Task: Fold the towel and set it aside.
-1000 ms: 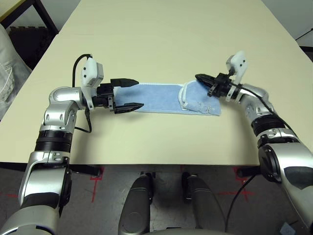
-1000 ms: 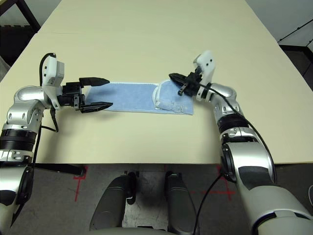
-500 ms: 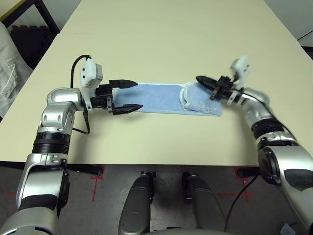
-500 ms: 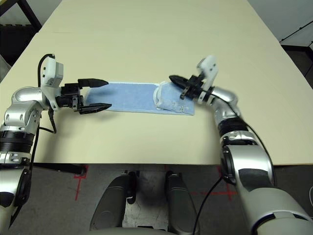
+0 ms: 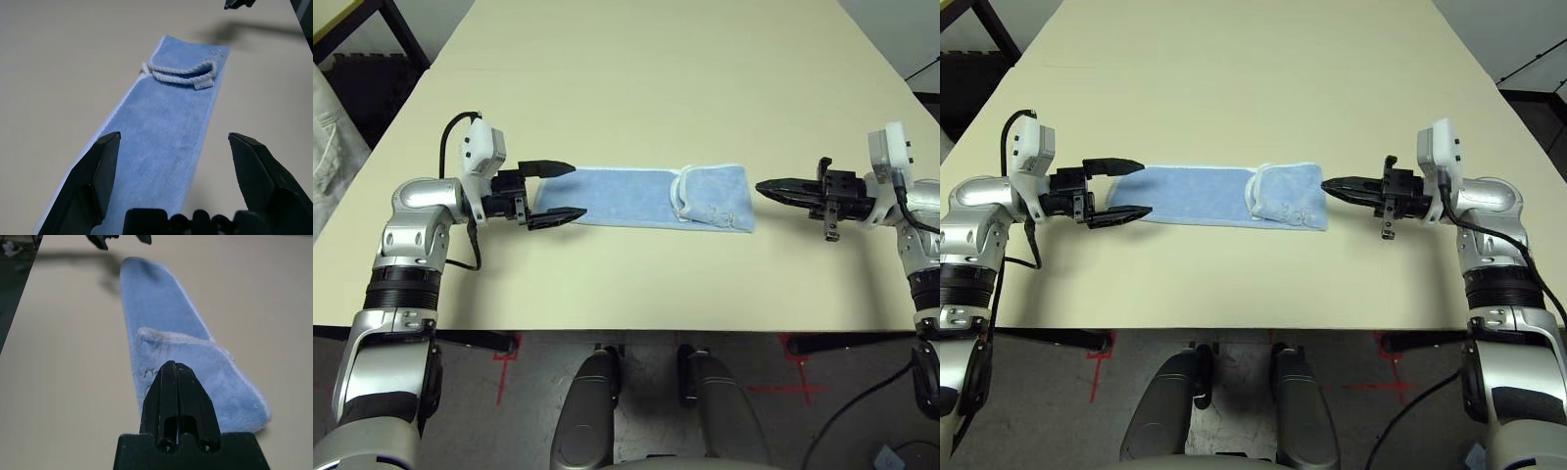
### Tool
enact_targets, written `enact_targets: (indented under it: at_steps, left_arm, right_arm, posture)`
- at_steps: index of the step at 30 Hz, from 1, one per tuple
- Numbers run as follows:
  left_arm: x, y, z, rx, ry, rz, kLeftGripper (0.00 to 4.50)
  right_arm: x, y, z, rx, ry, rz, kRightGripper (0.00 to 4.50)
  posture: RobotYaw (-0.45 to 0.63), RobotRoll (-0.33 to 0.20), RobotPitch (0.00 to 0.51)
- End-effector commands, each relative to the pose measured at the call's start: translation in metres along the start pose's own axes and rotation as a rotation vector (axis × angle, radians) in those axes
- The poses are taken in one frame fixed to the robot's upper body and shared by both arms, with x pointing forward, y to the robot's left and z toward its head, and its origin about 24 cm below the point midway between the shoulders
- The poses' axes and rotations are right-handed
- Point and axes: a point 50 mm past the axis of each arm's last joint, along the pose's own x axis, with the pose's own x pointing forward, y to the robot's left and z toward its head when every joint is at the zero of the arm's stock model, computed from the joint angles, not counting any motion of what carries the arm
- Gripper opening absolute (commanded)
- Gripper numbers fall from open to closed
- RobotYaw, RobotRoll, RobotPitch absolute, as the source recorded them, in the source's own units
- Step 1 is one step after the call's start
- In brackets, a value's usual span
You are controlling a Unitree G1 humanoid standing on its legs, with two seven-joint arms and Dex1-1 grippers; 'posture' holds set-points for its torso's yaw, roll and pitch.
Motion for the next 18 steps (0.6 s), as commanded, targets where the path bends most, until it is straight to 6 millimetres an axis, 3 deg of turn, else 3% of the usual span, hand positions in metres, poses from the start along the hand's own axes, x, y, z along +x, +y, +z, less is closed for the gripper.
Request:
enact_targets:
  at_steps: [1,11,15,18]
  left_arm:
    - [-0.007,0.002,-0.002,-0.012,0.011,0.035,4.5]
    - [-0.019,0.003,-0.002,-0.021,0.009,0.115,4.5]
    - [-0.041,0.011,0.011,-0.028,0.025,0.199,4.5]
    - [-0.062,0.019,0.019,-0.14,0.071,0.299,4.5]
  right_arm:
    - [-0.004,0.008,-0.011,0.002,0.052,0.039,0.03]
    - [-0.002,0.014,-0.017,0.005,0.027,0.016,0.03]
    - [-0.004,0.015,-0.013,-0.001,0.019,0.006,1.08]
    - [-0.003,0.017,-0.013,0.006,0.021,0.005,2.24]
  posture:
    - [0.1,0.0,0.183]
    - [0.12,0.0,0.186]
    - [0.12,0.0,0.186]
    - [0.13,0.0,0.185]
